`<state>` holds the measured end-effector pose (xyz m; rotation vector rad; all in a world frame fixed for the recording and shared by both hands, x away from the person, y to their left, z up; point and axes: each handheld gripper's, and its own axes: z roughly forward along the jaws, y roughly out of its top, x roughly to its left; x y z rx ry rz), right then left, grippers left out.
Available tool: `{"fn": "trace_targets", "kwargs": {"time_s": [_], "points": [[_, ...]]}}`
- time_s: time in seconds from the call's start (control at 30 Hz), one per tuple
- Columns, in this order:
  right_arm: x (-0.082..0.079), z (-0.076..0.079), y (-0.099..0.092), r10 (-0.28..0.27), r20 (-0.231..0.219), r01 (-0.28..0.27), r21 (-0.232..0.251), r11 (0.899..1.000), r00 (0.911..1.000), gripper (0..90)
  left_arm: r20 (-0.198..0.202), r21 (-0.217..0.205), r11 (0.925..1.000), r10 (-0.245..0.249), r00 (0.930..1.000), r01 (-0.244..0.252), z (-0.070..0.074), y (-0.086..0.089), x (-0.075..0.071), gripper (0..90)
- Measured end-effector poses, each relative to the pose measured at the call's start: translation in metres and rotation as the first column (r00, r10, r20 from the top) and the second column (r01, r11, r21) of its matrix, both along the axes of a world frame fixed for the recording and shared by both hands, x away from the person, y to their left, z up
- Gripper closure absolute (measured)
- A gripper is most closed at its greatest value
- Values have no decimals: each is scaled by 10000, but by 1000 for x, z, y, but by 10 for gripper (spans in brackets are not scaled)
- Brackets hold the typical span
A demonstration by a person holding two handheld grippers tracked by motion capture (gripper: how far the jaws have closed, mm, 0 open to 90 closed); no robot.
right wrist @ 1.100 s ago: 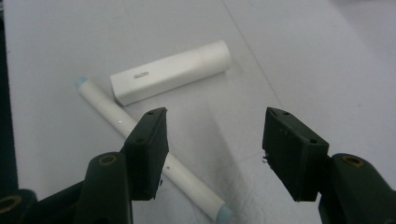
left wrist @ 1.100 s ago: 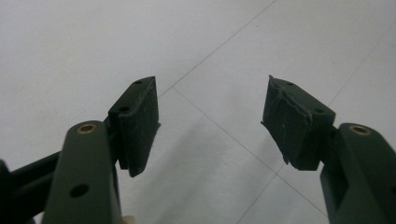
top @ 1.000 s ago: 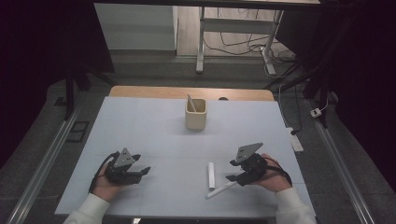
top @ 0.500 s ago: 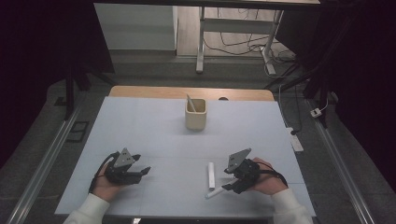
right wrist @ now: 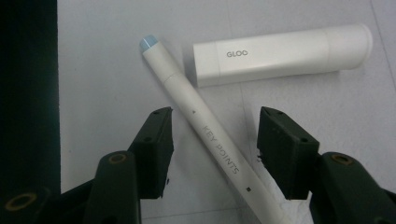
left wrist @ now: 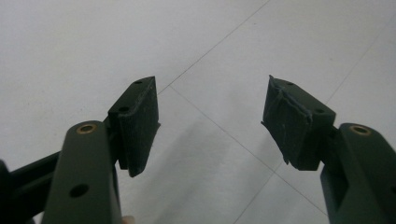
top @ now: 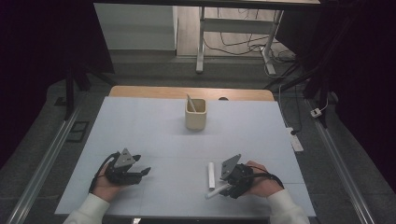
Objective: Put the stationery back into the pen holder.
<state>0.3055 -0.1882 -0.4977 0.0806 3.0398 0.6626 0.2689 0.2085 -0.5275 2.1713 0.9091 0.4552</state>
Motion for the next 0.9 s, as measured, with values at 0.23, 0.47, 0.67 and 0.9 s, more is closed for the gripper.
{"fn": "trace_targets", "kwargs": {"time_s": [0.23,0.47,0.67,0.9], "points": [[-3,-4,4,354,48,-352,-335,9988,9994,512,-5,21,10000,0,10000,0,0,0,0,358],[-5,-4,4,835,93,-832,-239,9962,9965,626,-6,32,10000,0,10000,0,0,-1,0,357],[-8,-4,3,1446,90,-1444,-201,9893,9894,755,5,34,10000,0,10000,0,0,0,0,358],[-10,-4,2,1908,247,-1903,-188,9815,9813,784,16,18,10000,13,10000,-13,0,0,0,358]]}}
